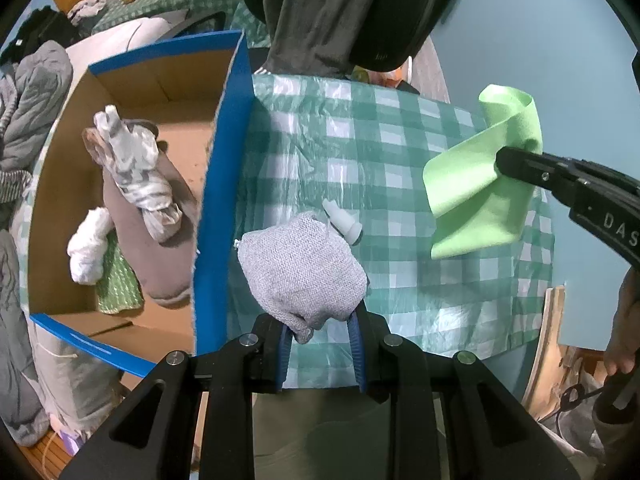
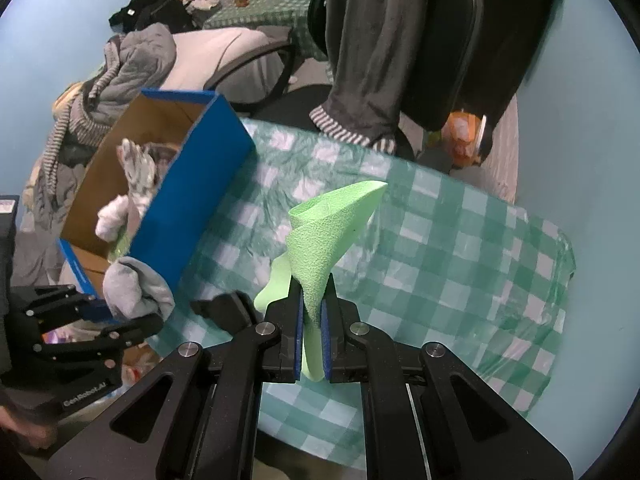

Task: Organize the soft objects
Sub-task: 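Lift the grey sock with the left tool while the right tool lifts the green cloth over the box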

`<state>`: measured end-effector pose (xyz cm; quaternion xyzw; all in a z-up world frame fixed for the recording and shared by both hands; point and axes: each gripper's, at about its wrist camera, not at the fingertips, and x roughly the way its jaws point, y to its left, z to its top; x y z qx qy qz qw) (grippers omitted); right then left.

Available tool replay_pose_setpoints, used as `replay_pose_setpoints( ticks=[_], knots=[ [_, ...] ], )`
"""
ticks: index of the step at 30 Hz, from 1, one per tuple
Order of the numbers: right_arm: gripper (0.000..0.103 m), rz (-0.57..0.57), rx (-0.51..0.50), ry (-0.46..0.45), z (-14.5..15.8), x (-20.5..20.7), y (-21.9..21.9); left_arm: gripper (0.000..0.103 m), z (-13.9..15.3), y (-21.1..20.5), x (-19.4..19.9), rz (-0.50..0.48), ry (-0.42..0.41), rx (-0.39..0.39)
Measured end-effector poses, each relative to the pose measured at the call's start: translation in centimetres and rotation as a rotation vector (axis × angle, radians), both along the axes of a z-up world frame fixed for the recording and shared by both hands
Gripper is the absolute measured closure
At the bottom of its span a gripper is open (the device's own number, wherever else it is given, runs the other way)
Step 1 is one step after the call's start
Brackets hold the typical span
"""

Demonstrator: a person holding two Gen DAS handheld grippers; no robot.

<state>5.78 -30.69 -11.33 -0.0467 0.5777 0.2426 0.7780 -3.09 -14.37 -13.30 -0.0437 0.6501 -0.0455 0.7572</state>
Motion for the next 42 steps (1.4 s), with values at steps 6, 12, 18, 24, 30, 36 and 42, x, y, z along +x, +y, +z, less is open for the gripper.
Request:
replay_pose_setpoints(
  ticks=[6, 12, 18, 24, 30, 36, 42],
  knots=[
    [0.096, -0.002, 0.021, -0.029, 1.8, 0.4, 1.1, 0.078, 1.3, 0.8, 0.3, -0.011, -0.021, -0.002],
    [0.096, 0.012, 0.044, -0.048, 3.1, 0.7, 2.7, 0.078, 2.4, 2.2, 0.6, -0.003, -0.04, -0.006],
    [0.096, 0.043, 0.07, -0.059, 4.1, 1.0, 5.2, 0.078, 3.2, 4.1, 0.9, 0.02, -0.058, -0.006],
    [0.096, 0.079, 0.088, -0.069, 4.9, 1.2, 7.9, 0.078, 3.8, 6.6, 1.1, 0.051, -0.069, -0.003],
    [0.096, 0.115, 0.098, -0.084, 5.7, 1.4, 10.8, 0.078, 4.1, 9.3, 1.3, 0.09, -0.074, -0.002],
    [0.096, 0.148, 0.11, -0.087, 6.1, 1.5, 13.5, 0.078, 4.2, 12.1, 1.5, 0.131, -0.078, 0.003],
    [0.096, 0.189, 0.11, -0.085, 6.0, 1.6, 16.2, 0.078, 4.1, 14.6, 1.8, 0.167, -0.078, 0.011]
  ],
)
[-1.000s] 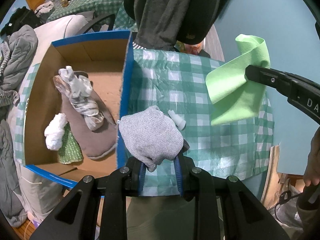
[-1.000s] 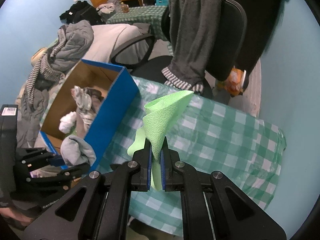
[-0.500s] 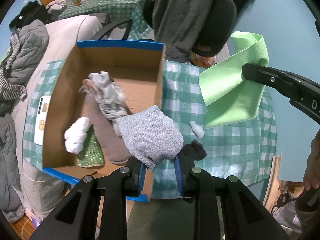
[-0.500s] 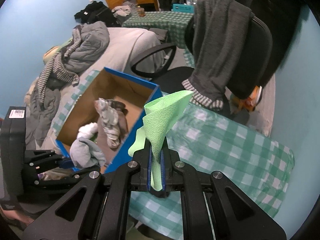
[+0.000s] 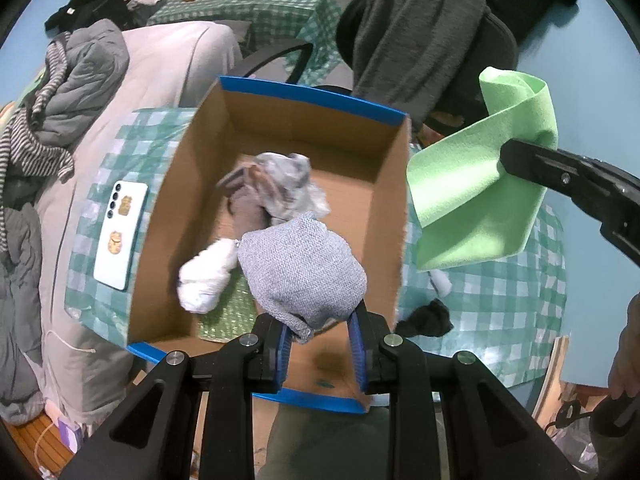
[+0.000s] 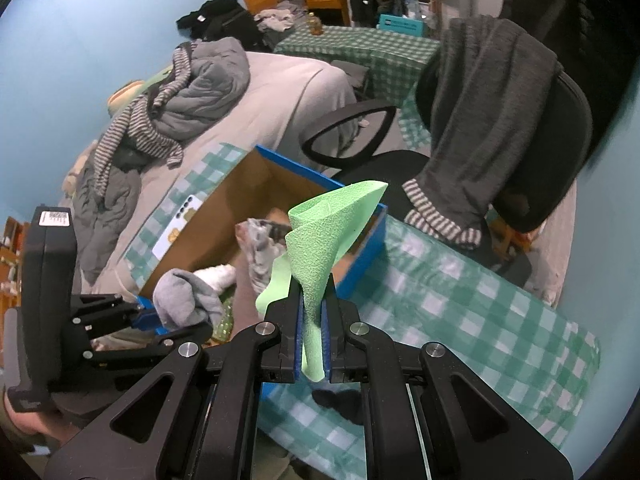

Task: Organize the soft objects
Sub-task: 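Lift the grey sock with the left tool while the right tool lifts the green cloth over the box, then drop the grey sock and green cloth into the box, opening both tools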

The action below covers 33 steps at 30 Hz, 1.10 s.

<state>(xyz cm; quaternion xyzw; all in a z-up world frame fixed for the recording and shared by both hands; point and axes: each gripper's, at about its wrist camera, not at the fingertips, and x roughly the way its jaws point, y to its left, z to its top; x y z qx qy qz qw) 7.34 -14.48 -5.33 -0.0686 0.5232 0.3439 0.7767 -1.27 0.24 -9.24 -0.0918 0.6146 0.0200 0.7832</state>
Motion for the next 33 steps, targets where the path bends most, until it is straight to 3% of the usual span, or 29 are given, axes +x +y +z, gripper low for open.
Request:
replay_pose_setpoints(
  ticks=[24, 28, 31, 33],
  knots=[
    [0.096, 0.126, -0.073, 0.101, -5.5, 1.2, 8.5, 0.078, -3.5, 5.8, 2.1, 0.073, 0.041, 0.019],
    [0.095, 0.131, -0.09, 0.106, -5.9, 0.9, 9.1, 0.069, -4.1, 6.3, 2.1, 0.082, 0.054, 0.013],
    [0.082, 0.123, -0.107, 0.103, -5.9, 0.9, 9.2, 0.06, -4.2, 6.4, 2.1, 0.083, 0.05, 0.019],
    [0.067, 0.116, -0.118, 0.093, -5.7, 0.9, 9.1, 0.055, -4.0, 6.5, 2.1, 0.081, 0.049, 0.019]
  ],
)
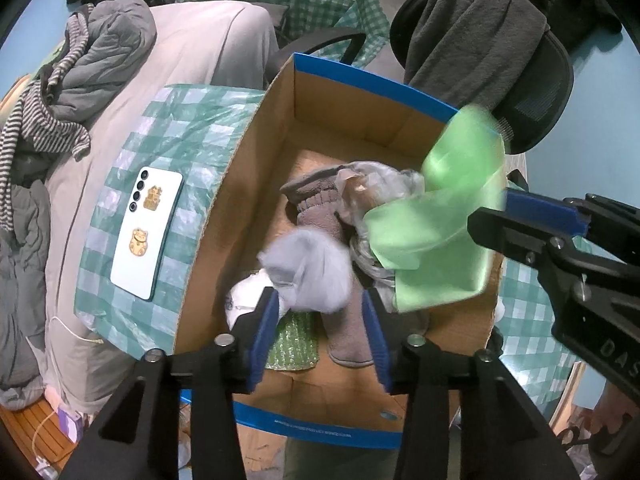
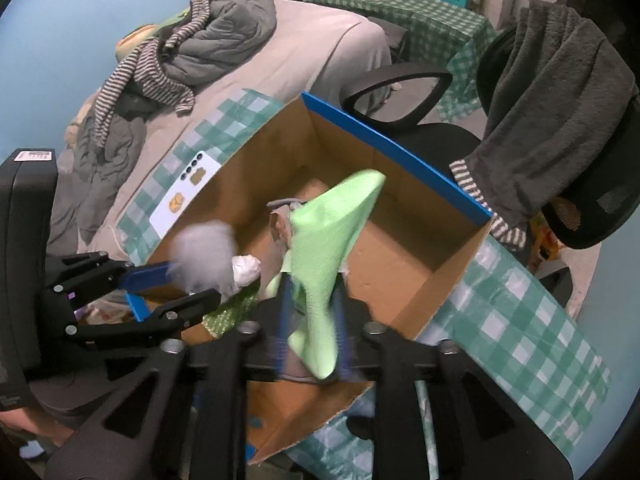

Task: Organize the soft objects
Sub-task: 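Drop the grey sock and green cloth into the box, opening both tools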

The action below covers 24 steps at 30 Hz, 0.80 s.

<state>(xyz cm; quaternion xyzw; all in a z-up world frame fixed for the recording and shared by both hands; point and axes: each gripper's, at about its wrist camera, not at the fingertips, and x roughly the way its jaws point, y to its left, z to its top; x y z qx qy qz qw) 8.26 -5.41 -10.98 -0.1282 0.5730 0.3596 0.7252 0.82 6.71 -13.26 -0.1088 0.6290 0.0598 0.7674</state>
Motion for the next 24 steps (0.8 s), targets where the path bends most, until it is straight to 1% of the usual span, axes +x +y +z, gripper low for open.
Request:
replay_pose_setpoints(
  ticks=[1, 2, 3, 6, 14, 24],
  knots=[
    [0.064, -0.001, -0.003, -0.005, 0.1, 0.0, -0.1, 0.051, 0.1, 0.0, 0.0, 0.0, -0.001, -0.001],
    [0.055, -0.004, -0.005, -0.012, 0.3, 0.0, -0.2, 0.05, 0.2, 0.0, 0.0, 0.001, -0.003, 0.001],
    [0.05, -0.005, -0.005, -0.021, 0.5, 0.0, -0.3, 0.05, 0.3, 0.0, 0.0, 0.0, -0.006, 0.004],
    [0.046, -0.011, -0.009, -0.047, 1.0, 0.0, -0.6, 0.049, 0.6, -0.2, 0.1, -0.007, -0.01, 0.01],
    [0.044, -0.034, -0.004, -0.078, 2.5, 0.0, -2.1, 0.049, 2.0, -1.9, -0.4, -0.021, -0.027, 0.0],
    [0.044, -0.047, 0.002, -0.08, 3.3, -0.9, -4.5, 0.049, 3.2, -4.3, -1.3, -0.037, -0.039, 0.0]
  ],
)
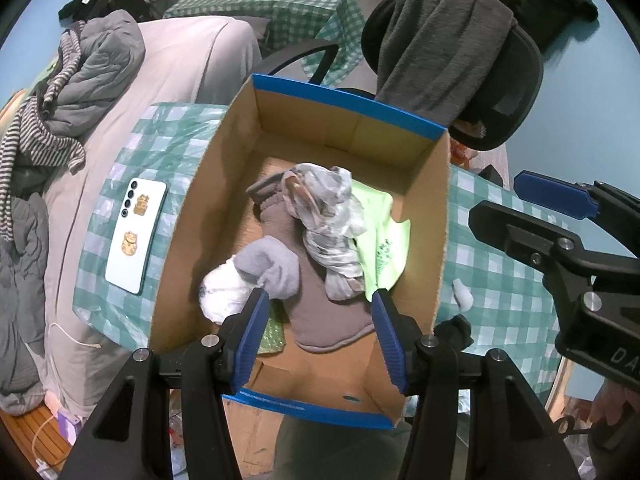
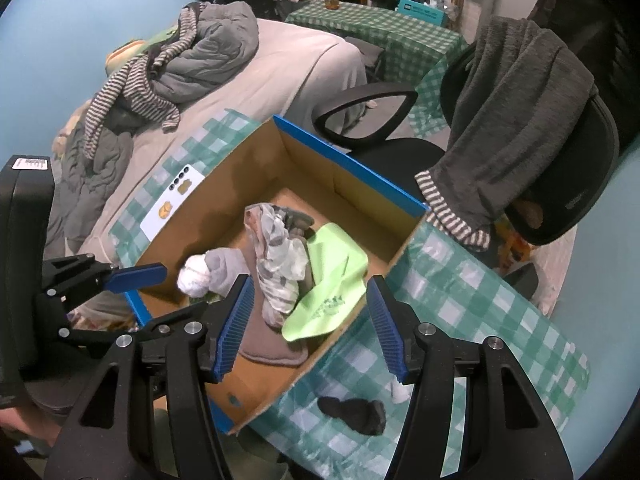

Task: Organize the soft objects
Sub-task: 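Drop the grey sock and green cloth into the box, opening both tools, then move both tools back to the black sock and white bottle on the table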

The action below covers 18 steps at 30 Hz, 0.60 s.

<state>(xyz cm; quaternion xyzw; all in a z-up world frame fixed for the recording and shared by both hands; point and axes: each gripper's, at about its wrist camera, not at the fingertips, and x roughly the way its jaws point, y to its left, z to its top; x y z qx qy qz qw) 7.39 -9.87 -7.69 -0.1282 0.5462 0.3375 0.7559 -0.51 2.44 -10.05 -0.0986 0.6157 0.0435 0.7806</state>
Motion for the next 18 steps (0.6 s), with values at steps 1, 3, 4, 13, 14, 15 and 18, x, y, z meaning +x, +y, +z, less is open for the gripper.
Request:
replay_pose_setpoints(
  ticks=[1, 3, 4, 13, 14, 15, 18],
  knots=[
    [0.044, -0.003, 0.001, 0.0, 0.1, -0.1, -0.3, 0.049, 0.1, -0.2, -0.1, -0.001, 0.0, 0.001],
    [0.044, -0.008, 0.003, 0.004, 0.1, -0.2, -1.0, 0.049, 0.2, -0.6, -0.3, -0.003, -0.001, 0.0],
    [0.044, -0.009, 0.003, 0.006, 0.1, -0.3, -1.3, 0.049, 0.2, -1.0, -0.4, -0.005, 0.0, 0.0],
    [0.044, -0.055, 0.004, 0.03, -0.6, -0.7, -4.8, 0.049, 0.2, -4.0, -1.2, -0.049, 0.01, -0.001],
    [0.044, -0.059, 0.003, 0.032, -0.7, -0.7, -5.2, 0.049, 0.1, -4.3, -1.3, -0.055, 0.011, -0.002],
    [0.044, -0.062, 0.002, 0.033, -0.8, -0.7, -5.5, 0.049, 0.0, -4.6, -1.3, -0.059, 0.013, -0.003],
    [0.044, -0.07, -0.005, 0.039, -1.1, -0.8, -6.5, 0.049, -0.4, -5.8, -1.5, -0.074, 0.028, -0.017]
  ],
)
